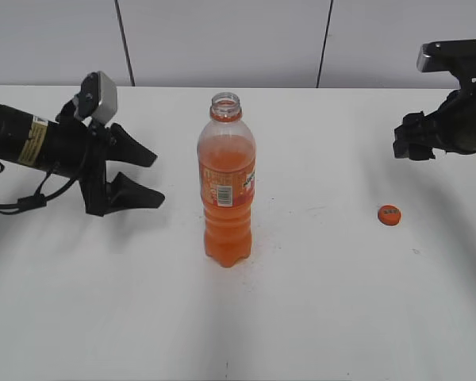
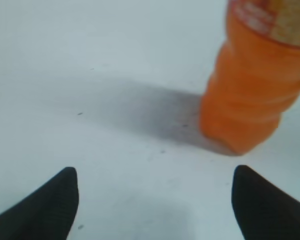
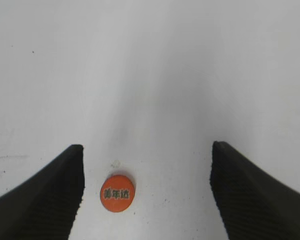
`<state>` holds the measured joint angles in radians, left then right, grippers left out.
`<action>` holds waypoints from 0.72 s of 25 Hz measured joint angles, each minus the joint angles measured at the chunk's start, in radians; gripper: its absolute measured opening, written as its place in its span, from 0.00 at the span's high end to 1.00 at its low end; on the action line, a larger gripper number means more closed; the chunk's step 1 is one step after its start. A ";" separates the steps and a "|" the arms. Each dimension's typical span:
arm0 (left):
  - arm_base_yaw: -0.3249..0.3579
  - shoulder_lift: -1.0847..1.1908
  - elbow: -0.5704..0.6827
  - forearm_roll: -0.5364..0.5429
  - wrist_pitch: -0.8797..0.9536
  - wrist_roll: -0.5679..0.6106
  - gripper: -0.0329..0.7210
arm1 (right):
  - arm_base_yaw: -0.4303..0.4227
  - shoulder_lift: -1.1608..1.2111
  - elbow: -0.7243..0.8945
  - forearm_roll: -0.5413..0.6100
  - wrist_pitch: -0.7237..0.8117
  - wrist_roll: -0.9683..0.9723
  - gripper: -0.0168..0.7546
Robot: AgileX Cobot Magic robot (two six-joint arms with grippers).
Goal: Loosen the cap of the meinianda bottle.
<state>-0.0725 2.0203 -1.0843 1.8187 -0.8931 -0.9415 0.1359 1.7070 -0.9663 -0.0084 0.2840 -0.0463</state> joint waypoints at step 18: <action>-0.006 -0.253 0.000 -0.625 1.291 0.132 0.26 | 0.000 -0.039 -0.175 -0.301 0.067 0.063 0.22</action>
<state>-0.0785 1.7674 -1.0843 1.1940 0.3983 -0.8094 0.1359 1.6675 -1.1412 -0.3091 0.3511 0.0165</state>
